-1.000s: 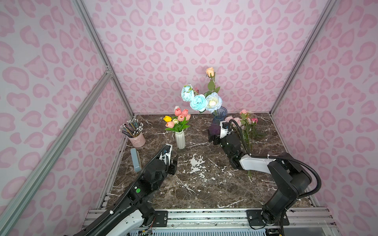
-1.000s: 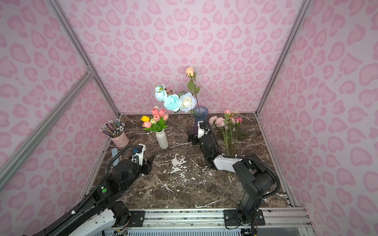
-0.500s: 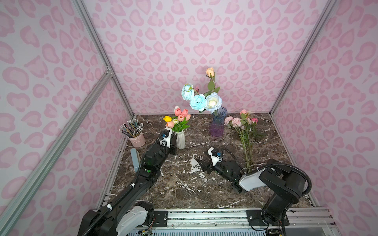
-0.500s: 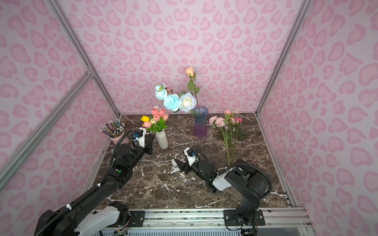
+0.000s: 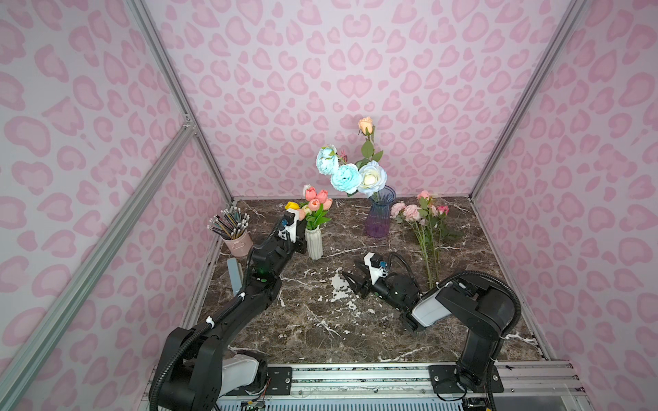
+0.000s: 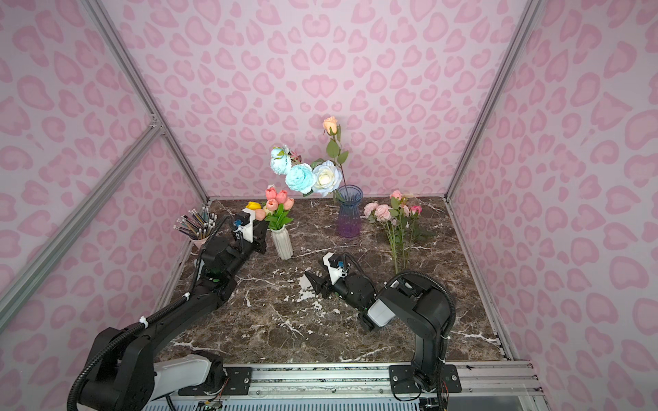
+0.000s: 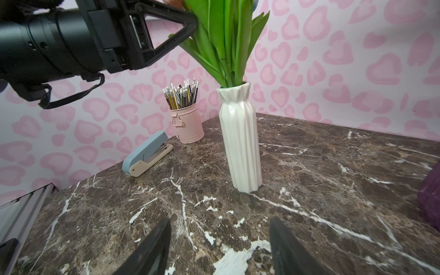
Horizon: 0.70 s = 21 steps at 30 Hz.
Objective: Pick out pink flowers from the vase
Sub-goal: Move the vase to the center of the board, then pick up the flower from the vase.
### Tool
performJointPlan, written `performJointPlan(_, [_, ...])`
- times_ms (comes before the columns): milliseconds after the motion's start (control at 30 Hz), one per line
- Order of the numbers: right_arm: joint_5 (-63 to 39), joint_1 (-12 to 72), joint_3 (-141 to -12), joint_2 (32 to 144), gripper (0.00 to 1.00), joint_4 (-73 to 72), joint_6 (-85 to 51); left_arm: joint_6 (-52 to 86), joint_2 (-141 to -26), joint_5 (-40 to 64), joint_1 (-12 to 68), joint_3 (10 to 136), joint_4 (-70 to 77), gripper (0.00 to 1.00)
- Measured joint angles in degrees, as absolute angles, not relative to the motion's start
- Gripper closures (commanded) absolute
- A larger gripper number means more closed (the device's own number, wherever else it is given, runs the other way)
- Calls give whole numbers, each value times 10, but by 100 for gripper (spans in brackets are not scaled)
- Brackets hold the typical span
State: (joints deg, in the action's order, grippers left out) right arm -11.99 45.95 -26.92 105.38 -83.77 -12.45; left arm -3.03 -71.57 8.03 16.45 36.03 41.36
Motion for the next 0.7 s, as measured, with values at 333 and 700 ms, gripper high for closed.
performJointPlan(333, [-135,458,-281,1067,36,-843,-129,-30,-733,62,161,371,421,81])
performJointPlan(700, [-146,459,-289,1075,40,-842,-131,-16,-744,47,153,371,435,83])
